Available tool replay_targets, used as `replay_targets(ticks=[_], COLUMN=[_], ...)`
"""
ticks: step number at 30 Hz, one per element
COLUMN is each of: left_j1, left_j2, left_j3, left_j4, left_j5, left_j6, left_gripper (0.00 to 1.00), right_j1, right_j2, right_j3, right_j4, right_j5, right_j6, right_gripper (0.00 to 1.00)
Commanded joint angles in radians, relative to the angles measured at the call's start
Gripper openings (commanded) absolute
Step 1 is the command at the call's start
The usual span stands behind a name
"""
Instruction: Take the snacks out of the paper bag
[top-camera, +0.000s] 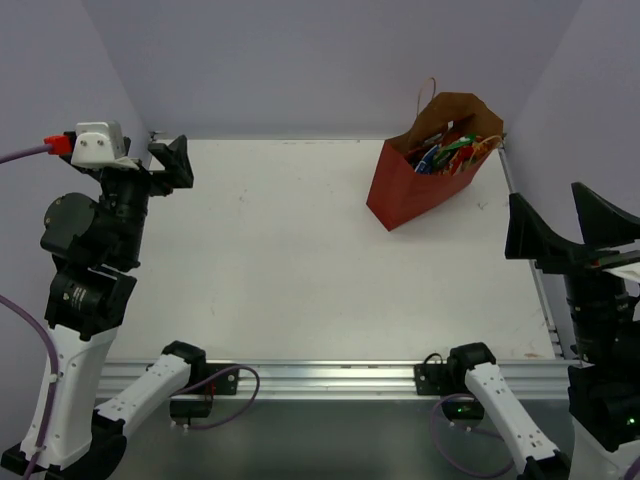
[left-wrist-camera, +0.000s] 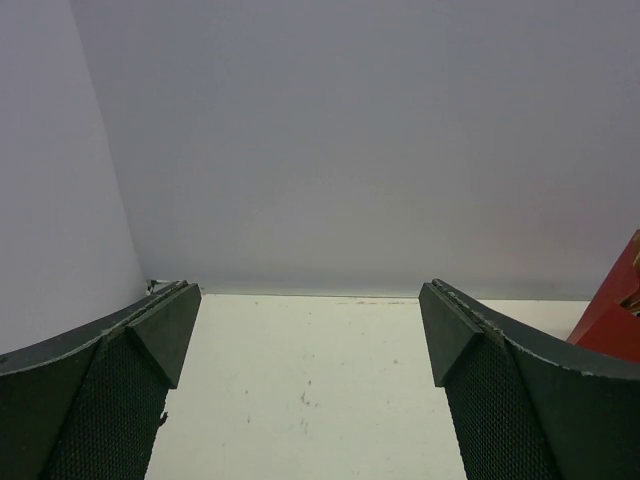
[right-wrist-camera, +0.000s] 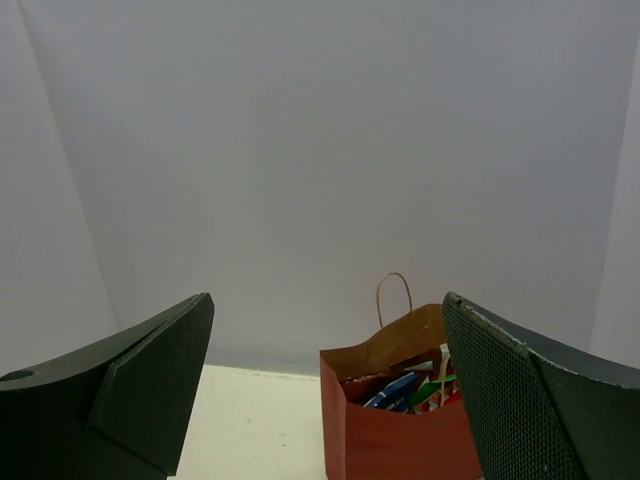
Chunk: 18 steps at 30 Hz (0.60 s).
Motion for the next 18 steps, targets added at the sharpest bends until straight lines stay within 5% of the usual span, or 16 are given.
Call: replay_targets(ticks=[1,18], left_j1=[-0.007,-0.016], left_j2=[0.0,0.072], left_j3=[-0.013,-0.077], left_j4=[0.037,-0.014], left_j5=[0.0,0.042], left_j6=[-0.015,-0.096], left_gripper=[1.0,1.0], right_j1=[0.001,0.001], right_j2=[0.023,0.208], right_j3=[-0.013,-0.059], right_j4=[0.039,-0.146], right_j5=[0.001,-0.16], right_j6=[0.016,0.076], right_gripper=[0.99,0.99])
